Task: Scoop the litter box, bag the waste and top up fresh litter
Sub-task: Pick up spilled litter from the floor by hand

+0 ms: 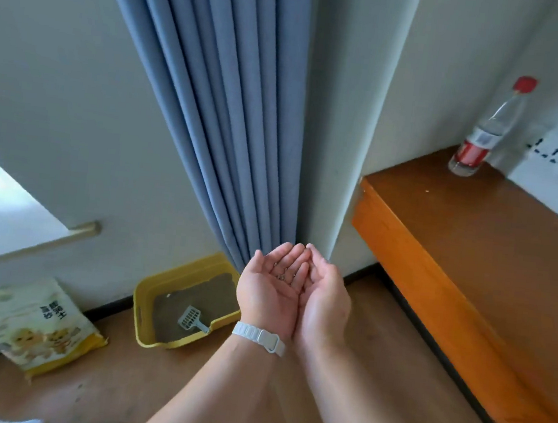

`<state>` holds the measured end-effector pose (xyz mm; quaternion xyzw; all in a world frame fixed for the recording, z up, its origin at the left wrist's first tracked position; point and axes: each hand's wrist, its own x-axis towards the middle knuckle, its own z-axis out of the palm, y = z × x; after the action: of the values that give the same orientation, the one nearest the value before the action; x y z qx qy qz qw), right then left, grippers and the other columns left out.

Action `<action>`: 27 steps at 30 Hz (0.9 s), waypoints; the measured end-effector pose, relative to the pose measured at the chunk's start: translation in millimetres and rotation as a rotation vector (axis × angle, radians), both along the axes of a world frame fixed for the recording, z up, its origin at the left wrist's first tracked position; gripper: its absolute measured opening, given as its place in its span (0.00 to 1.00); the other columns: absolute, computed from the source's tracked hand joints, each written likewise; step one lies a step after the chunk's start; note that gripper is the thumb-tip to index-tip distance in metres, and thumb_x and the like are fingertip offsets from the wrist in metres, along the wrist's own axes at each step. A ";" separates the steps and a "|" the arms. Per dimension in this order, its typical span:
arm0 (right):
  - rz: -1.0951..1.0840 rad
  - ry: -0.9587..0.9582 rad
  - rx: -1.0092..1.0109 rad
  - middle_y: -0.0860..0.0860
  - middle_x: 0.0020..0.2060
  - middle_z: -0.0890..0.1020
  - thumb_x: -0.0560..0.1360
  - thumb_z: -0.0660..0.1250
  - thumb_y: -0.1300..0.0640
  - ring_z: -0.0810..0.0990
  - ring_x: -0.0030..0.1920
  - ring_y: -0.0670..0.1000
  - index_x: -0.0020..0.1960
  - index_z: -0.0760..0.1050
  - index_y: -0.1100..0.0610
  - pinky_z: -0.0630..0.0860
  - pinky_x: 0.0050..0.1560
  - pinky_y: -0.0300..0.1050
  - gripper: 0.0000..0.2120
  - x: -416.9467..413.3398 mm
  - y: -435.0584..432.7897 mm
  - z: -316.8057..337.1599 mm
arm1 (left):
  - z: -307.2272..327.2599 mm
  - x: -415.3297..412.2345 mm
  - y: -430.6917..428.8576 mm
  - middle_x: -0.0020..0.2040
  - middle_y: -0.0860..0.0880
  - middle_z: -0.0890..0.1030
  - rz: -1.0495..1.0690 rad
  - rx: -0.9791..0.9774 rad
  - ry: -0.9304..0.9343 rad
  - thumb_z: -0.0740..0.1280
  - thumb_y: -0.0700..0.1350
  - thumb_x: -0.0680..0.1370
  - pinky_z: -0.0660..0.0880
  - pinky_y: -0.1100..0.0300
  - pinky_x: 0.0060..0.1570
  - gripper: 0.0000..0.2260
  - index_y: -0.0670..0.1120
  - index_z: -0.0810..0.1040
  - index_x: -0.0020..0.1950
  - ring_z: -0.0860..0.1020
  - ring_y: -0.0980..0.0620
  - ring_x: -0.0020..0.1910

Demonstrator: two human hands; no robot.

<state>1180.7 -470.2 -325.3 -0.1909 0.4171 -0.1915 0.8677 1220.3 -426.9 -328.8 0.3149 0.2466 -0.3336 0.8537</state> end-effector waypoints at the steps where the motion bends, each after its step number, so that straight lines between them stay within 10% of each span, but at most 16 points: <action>1: -0.002 -0.001 -0.024 0.58 0.48 0.86 0.76 0.68 0.55 0.85 0.50 0.56 0.55 0.82 0.62 0.77 0.62 0.51 0.13 -6.5 -4.3 24.1 | 23.8 -5.2 -4.4 0.50 0.36 0.84 -0.007 -0.004 -0.006 0.54 0.50 0.84 0.77 0.52 0.52 0.21 0.34 0.77 0.56 0.85 0.41 0.47; 12: -0.068 -0.052 -0.151 0.56 0.47 0.86 0.77 0.66 0.53 0.86 0.47 0.53 0.53 0.83 0.60 0.79 0.56 0.48 0.12 -92.5 -47.8 201.6 | 201.1 -88.0 -51.9 0.49 0.37 0.85 -0.094 -0.095 -0.068 0.53 0.50 0.84 0.78 0.53 0.49 0.21 0.35 0.77 0.57 0.85 0.42 0.47; 27: -0.519 -0.016 -0.249 0.52 0.48 0.86 0.77 0.66 0.55 0.85 0.50 0.50 0.54 0.82 0.56 0.78 0.60 0.49 0.10 -216.9 -8.2 234.3 | 228.1 -199.5 -37.5 0.52 0.37 0.84 -0.533 -0.192 -0.050 0.53 0.50 0.84 0.77 0.52 0.54 0.21 0.35 0.77 0.60 0.82 0.41 0.54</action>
<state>963.8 -478.4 -91.0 -0.1813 0.4186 -0.4585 0.7627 1020.7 -464.5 -100.7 0.2942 0.1014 -0.5602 0.7677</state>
